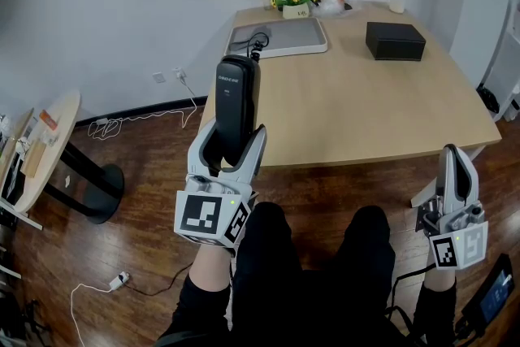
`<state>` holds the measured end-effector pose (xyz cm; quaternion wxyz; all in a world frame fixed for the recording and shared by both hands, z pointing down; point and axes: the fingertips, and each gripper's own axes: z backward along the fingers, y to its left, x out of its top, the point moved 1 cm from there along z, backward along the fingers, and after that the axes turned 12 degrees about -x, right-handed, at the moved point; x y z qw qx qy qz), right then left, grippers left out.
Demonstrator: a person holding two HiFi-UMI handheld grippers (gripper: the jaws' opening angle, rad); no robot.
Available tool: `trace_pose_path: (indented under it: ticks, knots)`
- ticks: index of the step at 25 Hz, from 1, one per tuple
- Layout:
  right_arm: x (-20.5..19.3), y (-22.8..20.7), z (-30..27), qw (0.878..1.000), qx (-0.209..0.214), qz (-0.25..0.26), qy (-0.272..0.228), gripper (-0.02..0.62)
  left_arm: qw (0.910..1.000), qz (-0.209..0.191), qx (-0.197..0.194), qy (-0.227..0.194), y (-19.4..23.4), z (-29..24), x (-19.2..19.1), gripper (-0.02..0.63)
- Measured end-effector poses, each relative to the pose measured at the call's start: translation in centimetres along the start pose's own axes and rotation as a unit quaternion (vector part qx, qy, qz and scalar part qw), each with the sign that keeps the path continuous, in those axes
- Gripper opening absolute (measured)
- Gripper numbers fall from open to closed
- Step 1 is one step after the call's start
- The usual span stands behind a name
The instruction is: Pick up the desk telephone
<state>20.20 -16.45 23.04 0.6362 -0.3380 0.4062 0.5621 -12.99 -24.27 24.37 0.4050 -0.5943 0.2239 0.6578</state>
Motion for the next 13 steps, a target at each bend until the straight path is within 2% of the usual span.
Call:
trace_pose_path:
  ticks: [13]
  knots:
    - [-0.31, 0.18, -0.07, 1.0, 0.013, 0.005, 0.004, -0.005, 1.0, -0.005, -0.001, 0.007, -0.08, -0.11, -0.22, 0.267]
